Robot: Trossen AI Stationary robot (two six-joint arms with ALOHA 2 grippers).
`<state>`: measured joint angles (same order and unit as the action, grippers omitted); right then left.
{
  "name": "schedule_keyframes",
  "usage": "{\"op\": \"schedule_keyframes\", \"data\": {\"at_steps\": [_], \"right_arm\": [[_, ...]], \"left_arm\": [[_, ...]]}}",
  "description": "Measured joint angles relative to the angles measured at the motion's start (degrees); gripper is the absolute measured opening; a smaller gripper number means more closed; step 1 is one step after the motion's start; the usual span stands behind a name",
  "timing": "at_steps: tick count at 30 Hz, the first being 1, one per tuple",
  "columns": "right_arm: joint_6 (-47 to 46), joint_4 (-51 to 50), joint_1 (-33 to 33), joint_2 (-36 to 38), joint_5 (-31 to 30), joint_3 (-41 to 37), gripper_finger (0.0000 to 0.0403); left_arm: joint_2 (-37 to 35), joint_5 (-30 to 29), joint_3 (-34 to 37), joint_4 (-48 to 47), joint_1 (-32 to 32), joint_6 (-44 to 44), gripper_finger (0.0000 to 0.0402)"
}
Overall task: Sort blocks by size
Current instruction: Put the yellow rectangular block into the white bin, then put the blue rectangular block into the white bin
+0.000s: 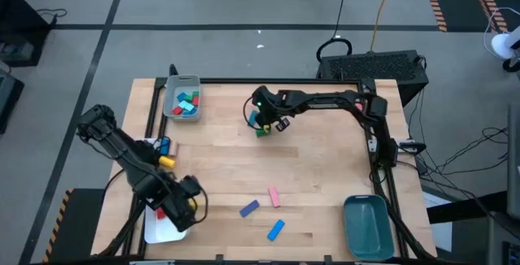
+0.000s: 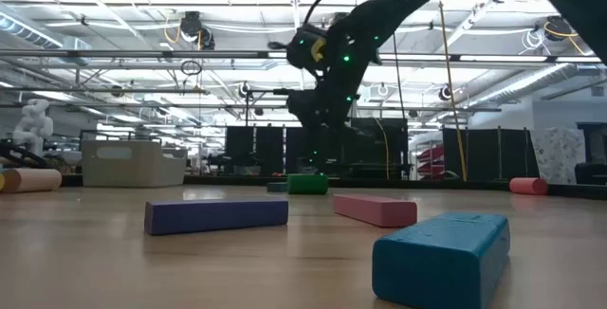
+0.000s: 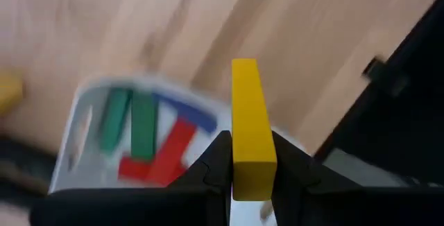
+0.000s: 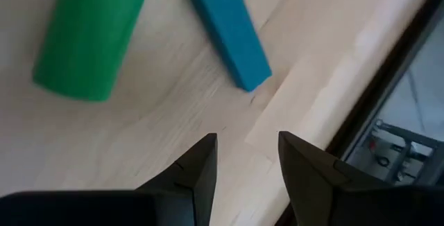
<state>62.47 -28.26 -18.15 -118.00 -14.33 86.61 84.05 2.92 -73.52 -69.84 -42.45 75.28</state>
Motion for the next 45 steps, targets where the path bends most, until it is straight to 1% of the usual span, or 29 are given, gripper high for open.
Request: {"op": "schedule_keyframes", "data": {"at_steps": [6, 10, 12, 14, 18, 21, 27, 30, 33, 40, 42, 45], "right_arm": [[1.5, -8.9, -1.1, -4.6, 4.2, 8.5, 0.0139], [3.4, -11.0, -1.4, -5.2, 9.2, 12.2, 0.0139], [4.1, -11.6, -1.4, -5.3, 10.9, 13.4, 0.014], [4.7, -11.9, -1.4, -5.4, 11.8, 13.9, 0.0144], [4.5, -11.1, -1.4, -5.5, 11.8, 14.1, 0.0157], [4.6, -10.5, -1.4, -6.7, 11.5, 14.2, 0.0167], [8.6, -9.7, -1.4, -10.4, 10.6, 14.3, 0.0171], [8.9, -10.8, -1.6, -11.9, 10.0, 16.4, 0.0171], [9.0, -12.5, -1.9, -13.2, 10.4, 19.5, 0.0171], [8.9, -19.4, -3.1, -16.2, 15.8, 26.7, 0.0171], [8.8, -21.2, -3.4, -17.2, 16.3, 28.0, 0.0171], [10.0, -21.2, -3.7, -17.9, 15.9, 28.1, 0.0171]], "left_arm": [[0.0, 6.7, 0.0, -3.8, -3.5, 12.8, 0.0061], [0.0, 11.5, 0.0, -3.2, -5.2, 18.8, 0.0061], [0.0, 12.6, 0.0, -2.2, -6.2, 20.3, 0.0061], [0.0, 13.1, 0.0, -1.2, -6.8, 20.4, 0.0073], [0.0, 13.1, 0.0, -1.2, -7.2, 20.4, 0.0125], [0.0, 12.3, 0.0, -1.2, -7.2, 20.4, 0.0144], [0.0, 12.5, 0.0, -3.2, -6.2, 20.0, 0.015], [0.0, 14.1, 0.0, -3.2, -5.7, 19.9, 0.0151], [0.0, 14.3, 0.0, -3.3, -5.0, 19.8, 0.0152], [0.0, 14.4, 0.0, -3.1, -3.9, 18.7, 0.0152], [0.0, 14.4, 0.0, -3.1, -3.8, 18.7, 0.0153], [0.0, 14.4, 0.0, -3.1, -3.7, 18.7, 0.0153]]}}
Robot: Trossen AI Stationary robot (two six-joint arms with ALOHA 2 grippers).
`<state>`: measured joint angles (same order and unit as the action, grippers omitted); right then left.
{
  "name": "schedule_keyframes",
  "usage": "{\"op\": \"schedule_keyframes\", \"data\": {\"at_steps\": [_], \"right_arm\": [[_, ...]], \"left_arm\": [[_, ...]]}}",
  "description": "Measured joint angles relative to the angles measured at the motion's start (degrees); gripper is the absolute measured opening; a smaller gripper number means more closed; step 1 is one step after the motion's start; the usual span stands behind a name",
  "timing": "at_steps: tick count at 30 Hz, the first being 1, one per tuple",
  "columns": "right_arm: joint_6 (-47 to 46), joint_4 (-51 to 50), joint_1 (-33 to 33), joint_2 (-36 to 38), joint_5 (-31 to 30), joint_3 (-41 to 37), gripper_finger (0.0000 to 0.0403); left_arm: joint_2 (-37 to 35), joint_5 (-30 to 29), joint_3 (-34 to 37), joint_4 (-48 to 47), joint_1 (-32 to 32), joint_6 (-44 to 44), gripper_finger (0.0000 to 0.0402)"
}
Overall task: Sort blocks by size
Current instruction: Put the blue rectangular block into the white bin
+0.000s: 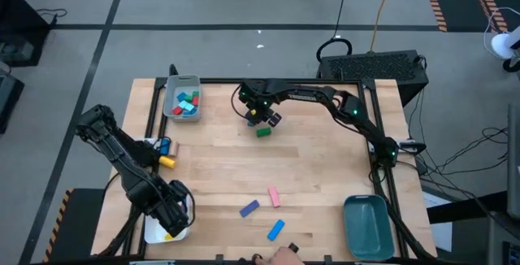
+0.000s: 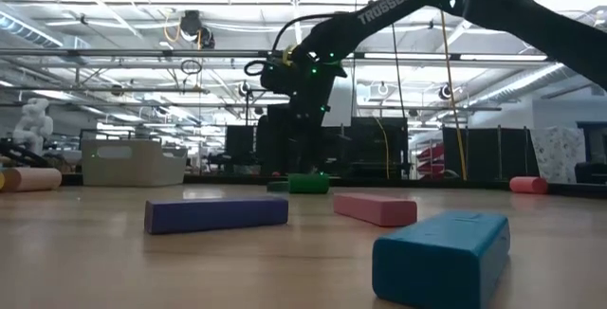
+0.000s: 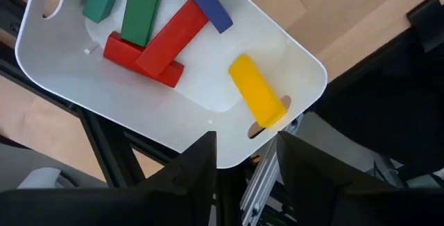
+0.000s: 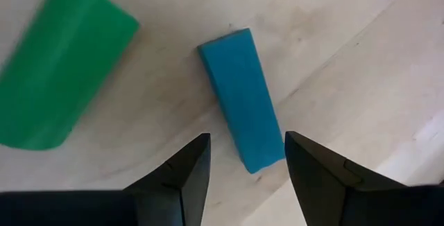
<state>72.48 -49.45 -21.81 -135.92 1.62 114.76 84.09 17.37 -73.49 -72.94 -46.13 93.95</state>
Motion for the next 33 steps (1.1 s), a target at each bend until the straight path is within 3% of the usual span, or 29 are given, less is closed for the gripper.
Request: {"op": "schedule_keyframes", "data": {"at_steps": [11, 21, 25, 30, 33], "right_arm": [[4.8, 1.0, -0.5, -0.3, 0.2, 0.1, 0.017], [8.1, 1.5, -0.2, -1.0, 0.1, 0.1, 0.0132], [6.2, 2.8, -0.1, -1.0, 3.4, 0.1, 0.0098], [1.0, 6.2, -0.4, -1.0, 7.3, 0.4, 0.0016], [-0.9, 5.4, -0.3, -1.1, 7.4, 0.9, 0.0007]], "left_arm": [[0.0, 0.0, 0.0, 0.4, 1.2, 0.2, 0.0153], [0.0, 0.6, 0.0, 0.5, 4.1, 0.1, 0.0153], [0.0, 0.6, 0.0, 0.5, 4.2, 0.1, 0.0153], [0.0, 0.6, 0.0, 0.5, 4.2, 0.1, 0.0153], [0.0, 0.6, 0.0, 0.5, 4.2, 0.1, 0.0153]]}}
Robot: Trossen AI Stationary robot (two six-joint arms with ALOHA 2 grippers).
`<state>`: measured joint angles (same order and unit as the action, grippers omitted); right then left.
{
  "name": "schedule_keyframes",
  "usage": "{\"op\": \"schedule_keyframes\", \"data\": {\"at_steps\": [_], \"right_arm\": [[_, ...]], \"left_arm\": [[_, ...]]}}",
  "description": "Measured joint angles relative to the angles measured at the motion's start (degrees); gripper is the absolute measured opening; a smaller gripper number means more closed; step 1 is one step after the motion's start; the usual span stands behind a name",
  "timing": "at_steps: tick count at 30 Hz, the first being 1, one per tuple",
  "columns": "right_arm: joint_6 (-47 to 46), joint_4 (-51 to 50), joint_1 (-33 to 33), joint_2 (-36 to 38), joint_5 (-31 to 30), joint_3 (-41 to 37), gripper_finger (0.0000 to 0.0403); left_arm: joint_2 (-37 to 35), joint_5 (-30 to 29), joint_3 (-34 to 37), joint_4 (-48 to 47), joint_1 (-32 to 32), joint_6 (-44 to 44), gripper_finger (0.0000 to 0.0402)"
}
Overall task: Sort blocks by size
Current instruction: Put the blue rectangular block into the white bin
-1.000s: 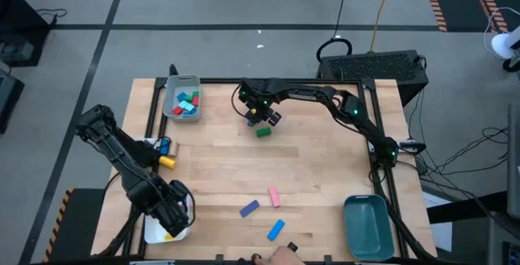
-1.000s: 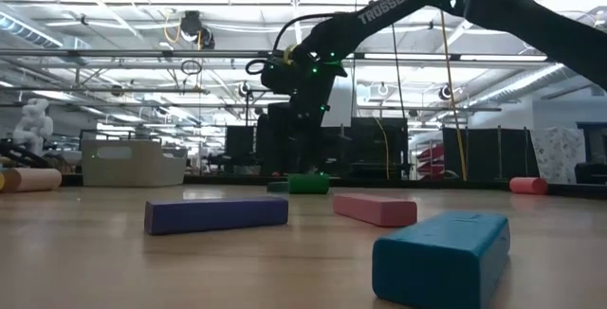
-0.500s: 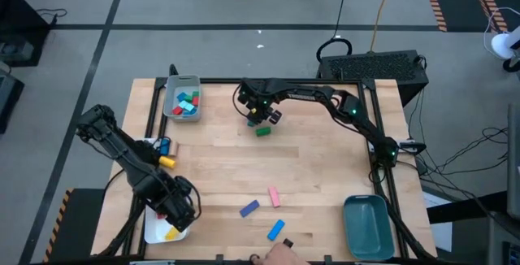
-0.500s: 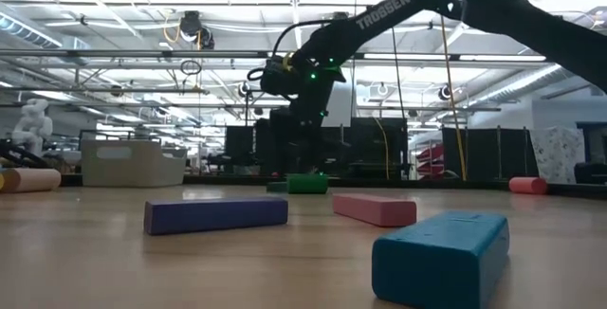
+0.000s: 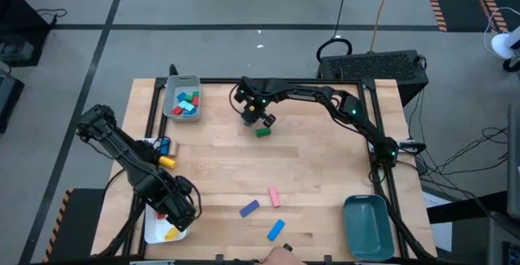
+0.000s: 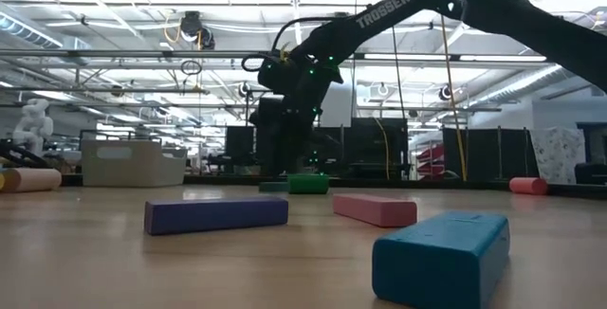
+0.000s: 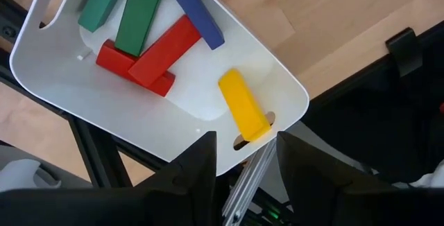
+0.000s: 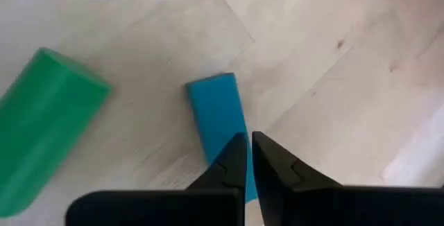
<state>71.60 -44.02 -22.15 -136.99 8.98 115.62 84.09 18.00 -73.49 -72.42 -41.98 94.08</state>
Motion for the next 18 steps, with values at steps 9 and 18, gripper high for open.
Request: {"op": "schedule_keyframes", "data": {"at_steps": [9, 18], "right_arm": [[-8.1, 2.9, -0.7, 0.5, 0.4, 0.1, 0.0], [-17.9, 1.1, -3.8, 0.5, 12.5, 3.1, 0.0]], "left_arm": [[0.0, -0.1, 0.0, 0.0, 0.0, -0.8, 0.0153], [0.0, -0.6, 0.0, -0.1, 0.0, -1.5, 0.0153]]}}
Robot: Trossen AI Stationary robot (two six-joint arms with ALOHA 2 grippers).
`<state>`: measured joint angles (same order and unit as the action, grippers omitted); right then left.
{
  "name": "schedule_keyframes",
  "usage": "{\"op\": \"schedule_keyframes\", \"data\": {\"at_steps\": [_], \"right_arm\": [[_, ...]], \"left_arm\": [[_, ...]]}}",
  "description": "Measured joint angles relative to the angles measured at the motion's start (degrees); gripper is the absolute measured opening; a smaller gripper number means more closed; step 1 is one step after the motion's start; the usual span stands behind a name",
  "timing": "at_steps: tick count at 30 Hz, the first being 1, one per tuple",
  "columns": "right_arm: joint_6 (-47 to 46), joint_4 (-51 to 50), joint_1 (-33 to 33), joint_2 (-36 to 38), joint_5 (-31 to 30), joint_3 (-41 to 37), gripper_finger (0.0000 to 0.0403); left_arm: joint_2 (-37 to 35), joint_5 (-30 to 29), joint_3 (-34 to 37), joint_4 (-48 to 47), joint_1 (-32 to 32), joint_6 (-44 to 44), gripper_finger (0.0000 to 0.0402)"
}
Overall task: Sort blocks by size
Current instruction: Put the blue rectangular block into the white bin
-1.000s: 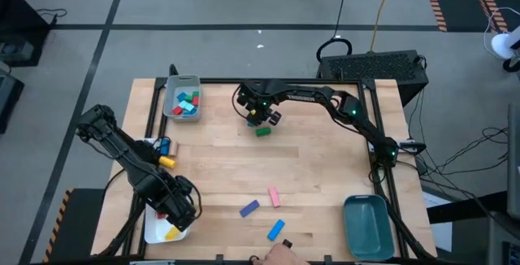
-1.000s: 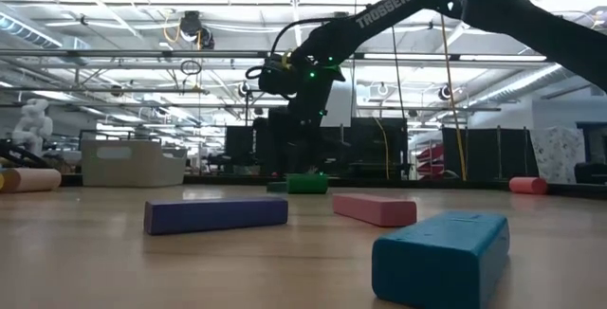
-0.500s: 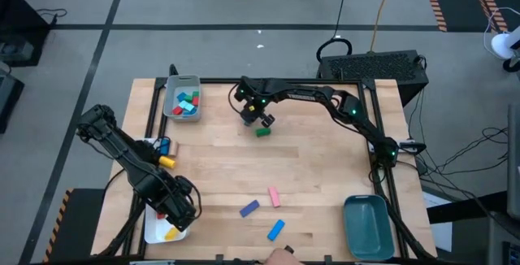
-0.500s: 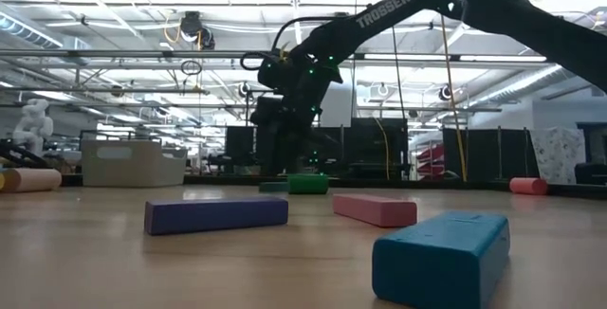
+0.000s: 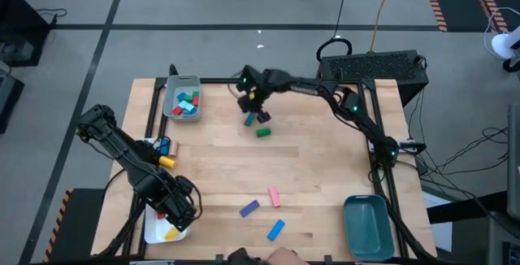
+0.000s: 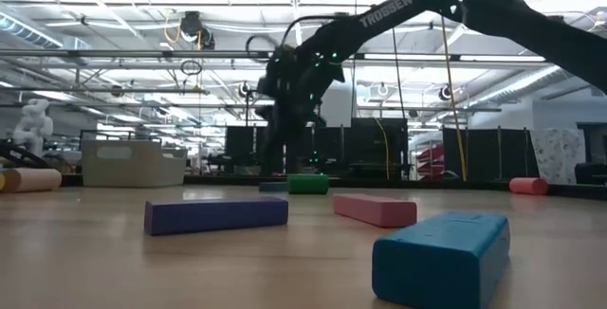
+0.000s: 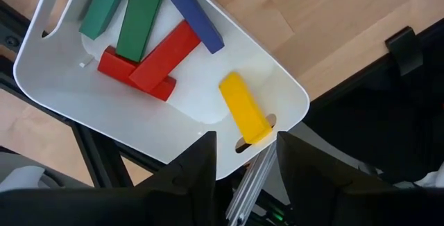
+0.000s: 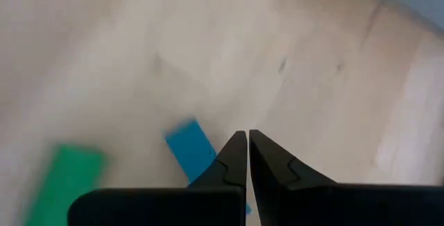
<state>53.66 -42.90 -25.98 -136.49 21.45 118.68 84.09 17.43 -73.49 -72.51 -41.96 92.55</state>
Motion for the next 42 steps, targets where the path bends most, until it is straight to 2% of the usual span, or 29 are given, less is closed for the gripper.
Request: {"op": "schedule_keyframes", "data": {"at_steps": [3, 5, 9, 13, 21, 25, 27, 31, 32, 39, 42], "right_arm": [[-7.6, -1.2, -2.7, 0.2, 12.5, 2.7, 0.0], [-15.7, -1.2, -4.4, 0.2, 18.0, 3.4, 0.0], [-35.2, -0.5, -6.7, -0.3, 19.3, 3.4, 0.0], [-46.7, 0.2, -8.2, -1.9, 21.1, 3.3, 0.0], [-61.4, 2.8, -10.9, -2.0, 20.9, 3.3, 0.0], [-60.5, -0.9, -13.3, -1.1, 21.6, 3.3, 0.0], [-55.4, -6.1, -13.1, 0.8, 18.3, 3.3, 0.0], [-46.8, -16.2, -9.6, 6.2, -2.7, 3.4, 0.0], [-45.9, -18.0, -8.6, 7.5, -5.3, 3.3, 0.0], [-44.4, -22.2, -2.5, 18.3, -6.3, 3.1, 0.0], [-45.2, -21.6, -1.5, 24.0, -7.0, -0.5, 0.0]], "left_arm": [[0.0, 0.0, 0.0, 0.0, 0.0, 0.0, 0.0153], [0.0, 0.0, 0.0, 0.0, 0.0, 0.0, 0.0153], [0.0, -0.1, 0.0, 0.0, 0.0, 0.0, 0.0153], [0.0, -0.2, 0.0, -0.2, 0.0, 0.0, 0.0153], [0.0, -1.2, 0.0, -0.5, 0.0, -1.0, 0.0153], [0.0, -1.7, 0.0, -1.8, 0.8, -9.0, 0.0153], [0.0, -5.8, 0.0, -2.9, 1.3, -12.4, 0.0153], [0.0, -16.9, 0.0, -3.0, 2.9, -21.1, 0.0153], [0.0, -20.3, 0.0, -2.7, 3.3, -23.4, 0.0153], [0.0, -47.8, 0.0, 0.8, 8.3, -32.3, 0.0153], [-0.1, -55.5, 0.5, 3.6, 11.8, -33.5, 0.0153]]}}
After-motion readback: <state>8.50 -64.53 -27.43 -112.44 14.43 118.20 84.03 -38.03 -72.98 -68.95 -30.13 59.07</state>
